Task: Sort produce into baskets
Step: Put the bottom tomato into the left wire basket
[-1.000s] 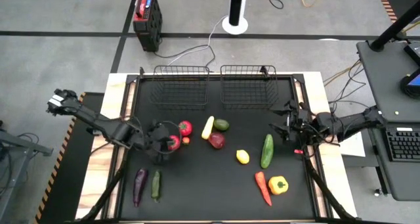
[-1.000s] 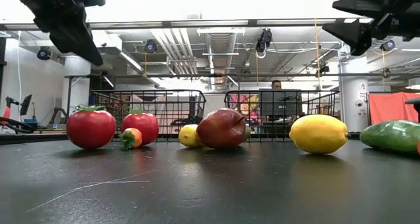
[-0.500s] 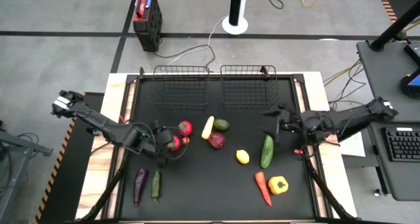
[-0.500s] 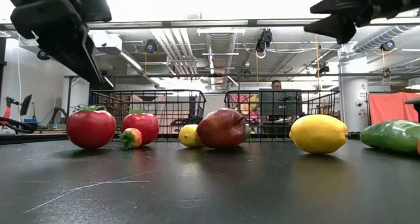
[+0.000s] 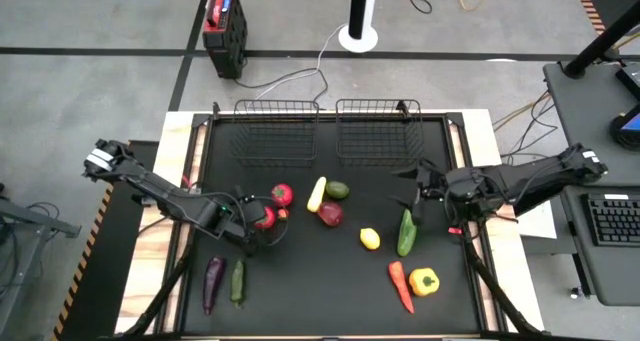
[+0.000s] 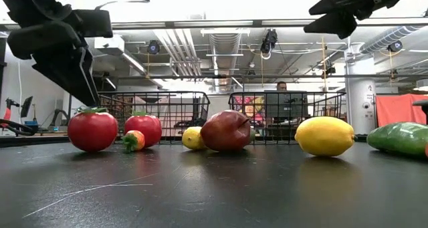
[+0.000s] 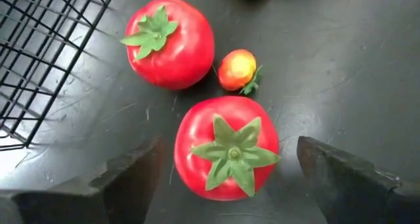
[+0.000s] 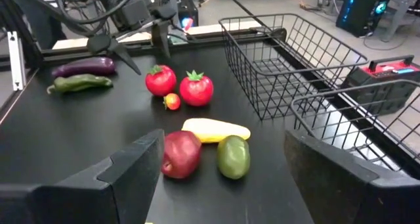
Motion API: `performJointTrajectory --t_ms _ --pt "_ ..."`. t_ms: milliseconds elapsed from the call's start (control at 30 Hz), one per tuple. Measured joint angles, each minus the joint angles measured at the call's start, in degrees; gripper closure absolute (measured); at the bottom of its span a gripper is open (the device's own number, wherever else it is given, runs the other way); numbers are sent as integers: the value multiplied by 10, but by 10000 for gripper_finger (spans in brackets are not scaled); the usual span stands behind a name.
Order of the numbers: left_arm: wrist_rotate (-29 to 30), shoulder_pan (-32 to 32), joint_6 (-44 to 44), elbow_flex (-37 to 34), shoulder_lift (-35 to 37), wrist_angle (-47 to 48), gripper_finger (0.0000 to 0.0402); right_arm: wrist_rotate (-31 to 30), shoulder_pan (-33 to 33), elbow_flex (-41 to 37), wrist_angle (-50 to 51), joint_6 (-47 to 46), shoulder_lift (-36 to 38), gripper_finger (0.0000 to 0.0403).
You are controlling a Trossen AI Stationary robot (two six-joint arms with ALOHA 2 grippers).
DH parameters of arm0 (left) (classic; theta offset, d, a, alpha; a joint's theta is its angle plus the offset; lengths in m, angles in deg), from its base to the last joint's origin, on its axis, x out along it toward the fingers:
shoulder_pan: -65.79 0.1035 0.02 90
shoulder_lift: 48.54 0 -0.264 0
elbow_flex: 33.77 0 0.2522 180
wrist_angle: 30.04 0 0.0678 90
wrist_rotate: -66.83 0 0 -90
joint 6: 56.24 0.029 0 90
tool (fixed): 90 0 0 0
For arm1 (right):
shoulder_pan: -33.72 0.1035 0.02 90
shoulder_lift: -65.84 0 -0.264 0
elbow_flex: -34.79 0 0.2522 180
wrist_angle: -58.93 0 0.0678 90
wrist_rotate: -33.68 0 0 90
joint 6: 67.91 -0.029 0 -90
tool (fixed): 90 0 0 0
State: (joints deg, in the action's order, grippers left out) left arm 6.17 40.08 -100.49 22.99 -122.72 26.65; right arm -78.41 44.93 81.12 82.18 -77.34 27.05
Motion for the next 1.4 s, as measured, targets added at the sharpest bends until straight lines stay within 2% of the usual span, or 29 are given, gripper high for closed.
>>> performJointTrajectory --t_ms 300,700,867,1167,1400 --pt "1 0 -12 -23 -1 -25 68 0 0 0 9 -11 0 99" --pt "2 0 -13 -93 -1 -158 71 0 0 -1 9 -11 0 99" --pt "2 0 -16 -95 -1 -164 89 0 0 -1 9 -11 0 99" --pt "26 0 -28 -108 -31 -209 92 0 0 -1 10 -11 0 99" --pt "20 0 -28 -92 -38 -184 92 0 0 -1 10 -11 0 99"
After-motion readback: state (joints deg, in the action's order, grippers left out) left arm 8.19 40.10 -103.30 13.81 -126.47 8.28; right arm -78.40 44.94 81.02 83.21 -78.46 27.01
